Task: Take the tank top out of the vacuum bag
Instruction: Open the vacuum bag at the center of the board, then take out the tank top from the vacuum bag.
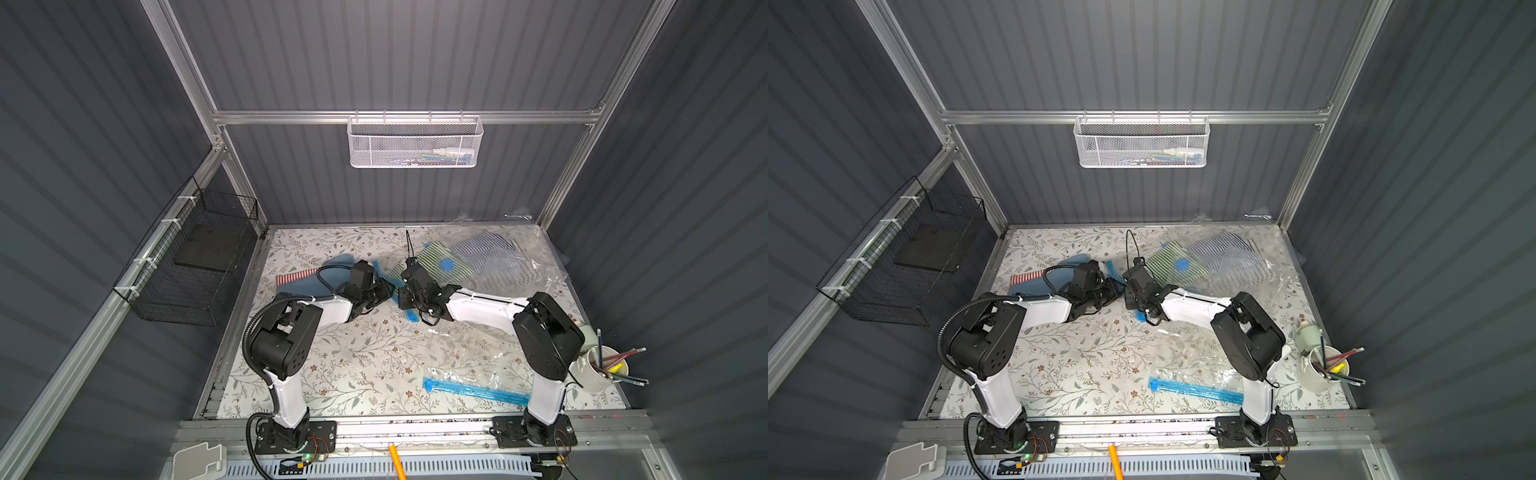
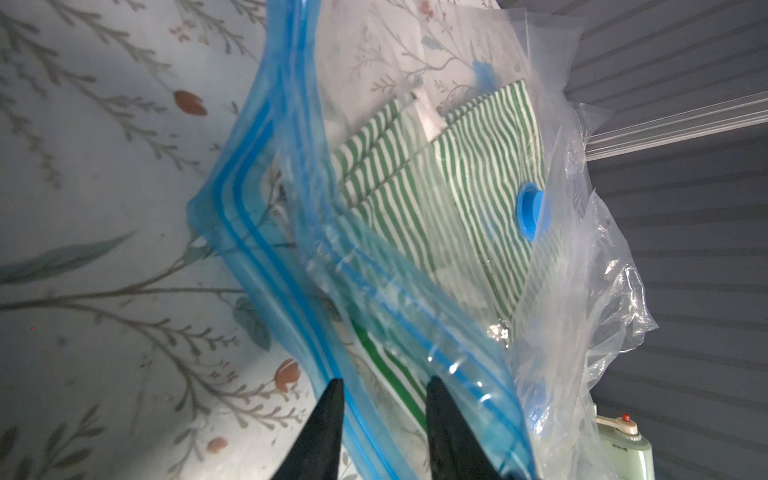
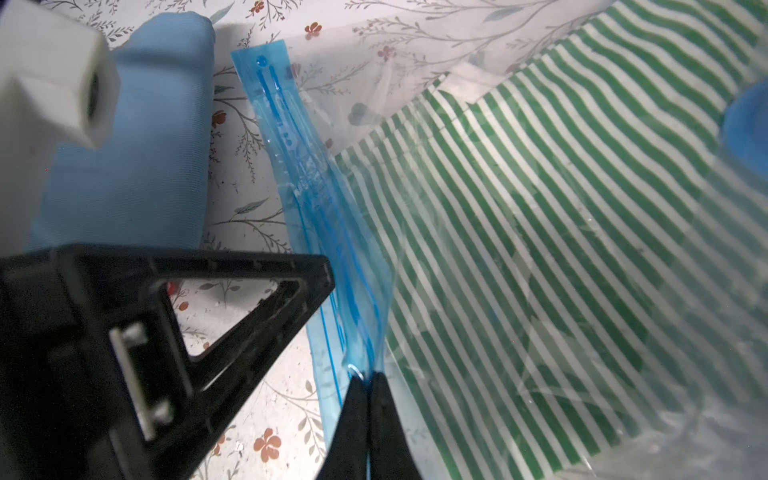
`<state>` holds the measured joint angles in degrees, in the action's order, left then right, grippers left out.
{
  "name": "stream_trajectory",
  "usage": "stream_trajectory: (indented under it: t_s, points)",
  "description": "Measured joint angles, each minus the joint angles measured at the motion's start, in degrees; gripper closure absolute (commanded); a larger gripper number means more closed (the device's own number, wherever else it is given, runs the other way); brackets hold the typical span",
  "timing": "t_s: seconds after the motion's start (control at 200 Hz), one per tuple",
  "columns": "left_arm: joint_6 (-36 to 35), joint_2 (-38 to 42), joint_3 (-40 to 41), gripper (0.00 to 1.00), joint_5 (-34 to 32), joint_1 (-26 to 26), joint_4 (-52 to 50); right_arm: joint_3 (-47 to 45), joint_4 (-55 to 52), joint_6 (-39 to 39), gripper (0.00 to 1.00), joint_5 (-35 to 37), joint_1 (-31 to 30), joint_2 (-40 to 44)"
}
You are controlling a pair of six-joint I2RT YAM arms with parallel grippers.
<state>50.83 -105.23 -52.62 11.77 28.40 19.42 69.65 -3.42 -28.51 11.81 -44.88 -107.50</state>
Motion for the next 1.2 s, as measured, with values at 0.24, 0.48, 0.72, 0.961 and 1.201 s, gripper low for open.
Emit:
stream_trajectory:
  t_s: [0.24, 0.48, 0.72, 0.961, 1.201]
  points:
    - [0.7, 4.4, 3.7, 0.64, -1.1, 0.0, 0.9, 0.5, -0.5, 0.0, 1.0, 0.1, 0.0, 0.0]
    - [0.9, 2.7, 2.5, 0.65, -1.0, 0.0, 2.9, 0.5, -0.4, 0.0, 1.0, -0.3, 0.0, 0.0]
    - [0.9, 1.3, 1.1, 0.65, -0.8, 0.0, 3.0, 0.5, -0.4, 0.0, 1.0, -0.5, 0.0, 0.0]
    - [1.1, -1.9, -1.0, 0.65, -0.7, 0.2, 3.5, 0.5, -0.1, 0.0, 1.0, -1.2, 0.0, 0.0]
    - [0.9, -3.9, -1.2, 0.55, -1.8, 0.4, 3.3, 0.5, 0.7, 0.0, 1.0, -1.4, 0.0, 0.0]
